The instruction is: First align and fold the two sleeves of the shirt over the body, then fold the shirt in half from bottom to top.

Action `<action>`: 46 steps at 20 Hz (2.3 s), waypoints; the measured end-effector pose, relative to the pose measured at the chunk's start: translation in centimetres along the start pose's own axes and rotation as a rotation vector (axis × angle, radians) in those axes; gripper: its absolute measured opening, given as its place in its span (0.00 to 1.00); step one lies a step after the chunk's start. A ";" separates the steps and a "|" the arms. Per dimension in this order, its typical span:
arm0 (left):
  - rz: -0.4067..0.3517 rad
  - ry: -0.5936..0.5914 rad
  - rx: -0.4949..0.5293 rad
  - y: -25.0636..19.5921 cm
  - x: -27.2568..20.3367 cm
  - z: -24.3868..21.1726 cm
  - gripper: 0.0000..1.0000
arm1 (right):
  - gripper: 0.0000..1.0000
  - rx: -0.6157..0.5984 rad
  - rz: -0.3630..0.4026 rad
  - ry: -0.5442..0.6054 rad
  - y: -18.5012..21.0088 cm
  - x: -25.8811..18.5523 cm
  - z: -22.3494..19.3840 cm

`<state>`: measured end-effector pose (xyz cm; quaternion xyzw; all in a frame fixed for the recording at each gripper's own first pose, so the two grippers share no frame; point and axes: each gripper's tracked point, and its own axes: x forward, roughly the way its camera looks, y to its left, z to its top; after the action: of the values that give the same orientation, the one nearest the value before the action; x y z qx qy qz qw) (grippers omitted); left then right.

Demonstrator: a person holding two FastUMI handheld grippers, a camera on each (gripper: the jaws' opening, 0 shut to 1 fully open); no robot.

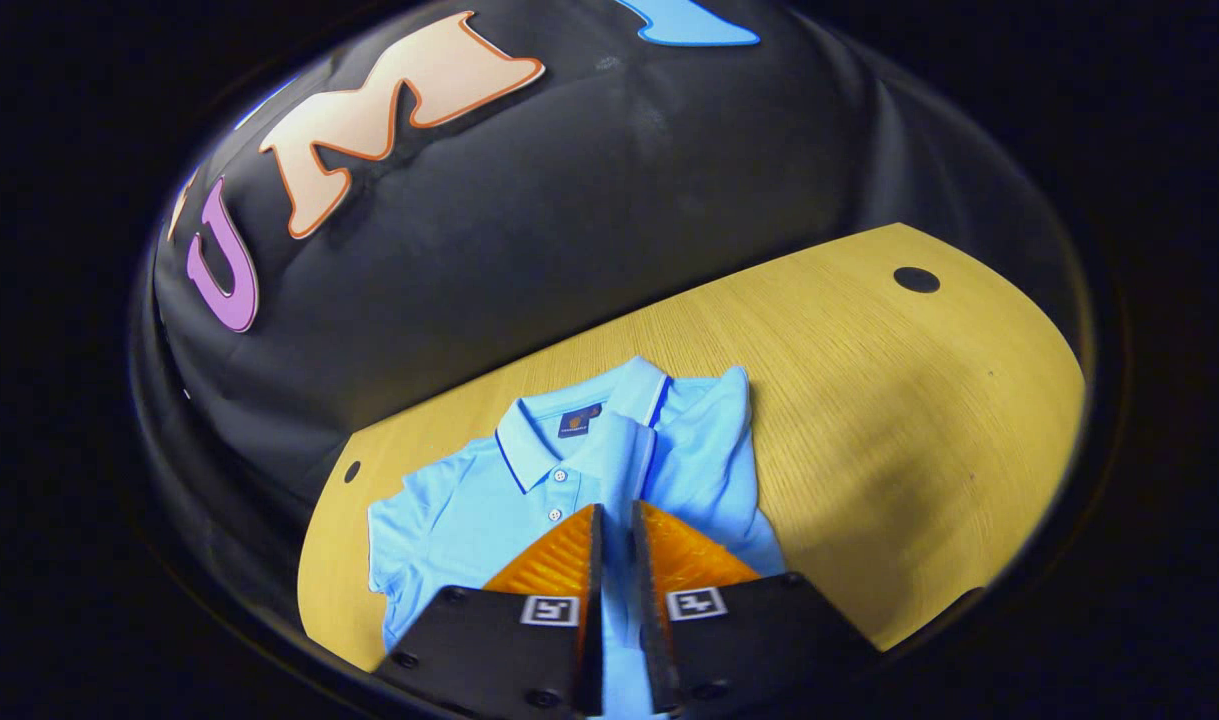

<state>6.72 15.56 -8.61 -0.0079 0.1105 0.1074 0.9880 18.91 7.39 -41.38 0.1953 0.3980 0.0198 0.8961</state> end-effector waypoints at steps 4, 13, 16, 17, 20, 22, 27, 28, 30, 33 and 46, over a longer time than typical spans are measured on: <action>-0.011 0.020 -0.021 -0.3 0.9 -1.0 0.96 | 0.90 -0.061 0.016 -0.067 0.1 -2.3 2.4; -0.044 0.123 -0.060 -2.1 6.9 -6.1 0.95 | 0.98 -0.232 0.009 -0.149 -2.0 -12.8 2.2; -0.060 0.186 -0.067 -2.7 9.3 -9.0 0.95 | 0.98 -0.258 -0.015 -0.135 -3.6 -15.4 0.1; -0.059 0.204 -0.062 -2.7 9.9 -9.6 0.95 | 0.98 -0.269 -0.025 -0.127 -4.2 -16.1 -0.7; -0.046 0.259 -0.054 -2.5 12.5 -12.4 0.95 | 0.93 -0.271 -0.049 -0.101 -5.5 -17.4 -2.4; -0.032 0.316 -0.072 -2.3 13.6 -14.8 0.95 | 0.98 -0.257 -0.059 -0.090 -6.1 -17.9 -3.2; 0.045 0.473 -0.074 -0.3 15.7 -21.6 0.96 | 0.98 -0.281 -0.078 -0.088 -6.8 -18.6 -3.8; 0.056 0.486 -0.066 -0.2 16.3 -22.5 0.96 | 0.93 -0.282 -0.080 -0.086 -7.0 -18.7 -3.9; 0.076 0.526 -0.039 0.1 17.1 -24.3 0.95 | 0.98 -0.285 -0.092 -0.085 -7.5 -18.7 -4.0; 0.110 0.589 -0.055 0.6 17.8 -26.0 0.95 | 0.94 -0.270 -0.111 -0.076 -8.4 -18.7 -4.3; 0.027 0.592 -0.017 -2.4 18.4 -26.3 0.29 | 0.94 -0.249 -0.136 -0.076 -10.0 -19.2 -4.4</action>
<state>19.13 16.04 -38.30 -0.0457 0.3931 0.1143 0.9112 1.44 -4.09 -34.15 0.0560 0.3707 0.0011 0.9271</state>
